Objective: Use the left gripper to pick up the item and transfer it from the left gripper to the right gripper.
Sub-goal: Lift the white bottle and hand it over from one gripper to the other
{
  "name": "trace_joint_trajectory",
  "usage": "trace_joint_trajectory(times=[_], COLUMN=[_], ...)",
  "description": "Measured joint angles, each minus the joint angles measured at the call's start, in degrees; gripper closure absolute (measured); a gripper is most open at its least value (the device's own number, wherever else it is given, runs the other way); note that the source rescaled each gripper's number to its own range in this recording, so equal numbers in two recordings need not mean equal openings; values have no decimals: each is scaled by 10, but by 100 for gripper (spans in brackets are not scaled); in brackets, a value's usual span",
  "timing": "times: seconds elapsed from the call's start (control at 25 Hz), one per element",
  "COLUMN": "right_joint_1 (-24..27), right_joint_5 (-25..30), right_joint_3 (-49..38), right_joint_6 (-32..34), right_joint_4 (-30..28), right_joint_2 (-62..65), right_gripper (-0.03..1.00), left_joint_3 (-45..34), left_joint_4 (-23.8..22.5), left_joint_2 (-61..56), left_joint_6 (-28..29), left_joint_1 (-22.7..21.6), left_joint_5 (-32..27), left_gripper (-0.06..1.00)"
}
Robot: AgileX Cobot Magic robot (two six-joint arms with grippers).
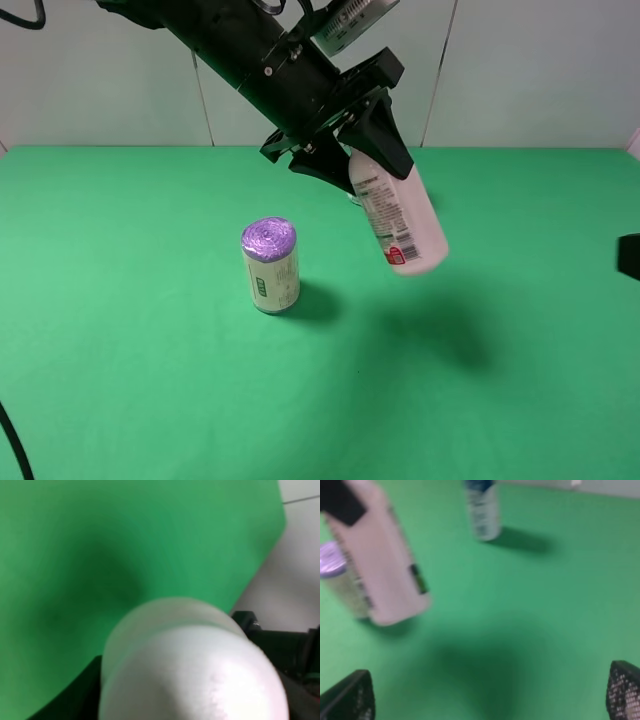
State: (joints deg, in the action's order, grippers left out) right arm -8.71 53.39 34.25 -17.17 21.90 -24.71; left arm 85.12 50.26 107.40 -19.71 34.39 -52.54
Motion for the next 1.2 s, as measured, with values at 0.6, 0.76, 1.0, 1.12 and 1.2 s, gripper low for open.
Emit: trace_joint_trajectory(times=[0.6,0.76,1.0,1.12,1.2], right_joint_1=[-215,-234,-234,-234,-234], right_joint_5=[-184,-228,-257,-259,-263], right_joint_3=[0,0,31,57,70], right_joint_6=[-35,-35,-35,-46,-47], right_joint_4=[28,30,30,27,25], right_joint_2=[-221,-268,-329,-360,-381], right_gripper=[-3,-3,-3,-3,-3], left_joint_3=[0,0,0,0,0], left_joint_4=[23,23,22,23,24], left_joint_2=[0,0,0,0,0], left_joint_6=[-41,-44,-44,-44,-44], left_joint_1=[0,0,0,0,0], left_joint_5=[1,2,10,13,13], left_gripper=[94,94,94,94,94])
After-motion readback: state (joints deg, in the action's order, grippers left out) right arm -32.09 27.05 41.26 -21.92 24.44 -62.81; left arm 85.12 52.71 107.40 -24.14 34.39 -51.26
